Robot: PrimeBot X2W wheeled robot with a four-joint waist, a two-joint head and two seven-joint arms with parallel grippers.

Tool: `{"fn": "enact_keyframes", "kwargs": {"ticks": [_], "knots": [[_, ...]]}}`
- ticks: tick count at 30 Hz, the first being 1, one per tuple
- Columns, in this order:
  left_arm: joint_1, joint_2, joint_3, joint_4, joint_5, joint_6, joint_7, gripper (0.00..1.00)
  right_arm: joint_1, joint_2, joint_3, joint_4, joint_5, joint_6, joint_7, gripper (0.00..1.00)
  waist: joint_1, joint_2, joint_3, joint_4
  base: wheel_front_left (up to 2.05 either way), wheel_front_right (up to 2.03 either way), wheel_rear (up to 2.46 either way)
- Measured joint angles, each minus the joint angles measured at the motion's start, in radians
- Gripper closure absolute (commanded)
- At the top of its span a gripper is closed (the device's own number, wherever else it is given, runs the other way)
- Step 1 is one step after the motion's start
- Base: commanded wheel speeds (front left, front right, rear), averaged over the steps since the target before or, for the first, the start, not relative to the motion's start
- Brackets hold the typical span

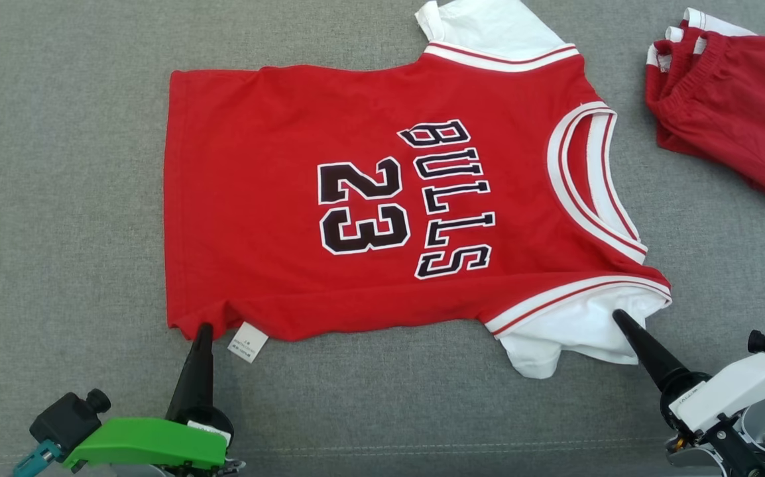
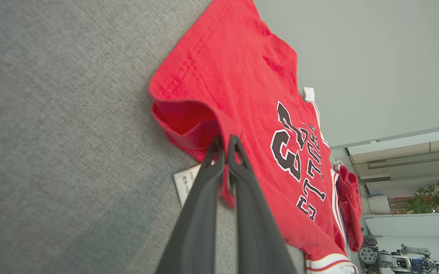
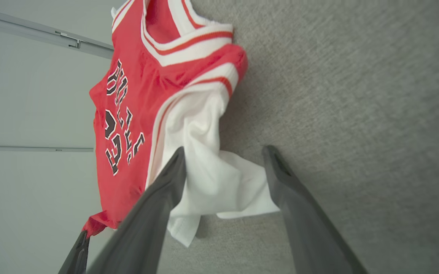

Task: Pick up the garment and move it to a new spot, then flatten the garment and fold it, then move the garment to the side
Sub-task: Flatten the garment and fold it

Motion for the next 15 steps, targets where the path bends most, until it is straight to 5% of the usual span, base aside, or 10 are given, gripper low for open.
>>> {"fn": "enact_keyframes", "kwargs": {"ticks": [15], "knots": [[-0.004,-0.009,0.003,0.010,0.007,-0.009,0.000,1.00,0.032,-0.036,0.042,-0.003,-0.010,0.042,0.054,0.00,0.0000,0.0000,0.000,0.009,0.00,0.00,0.00]]}}
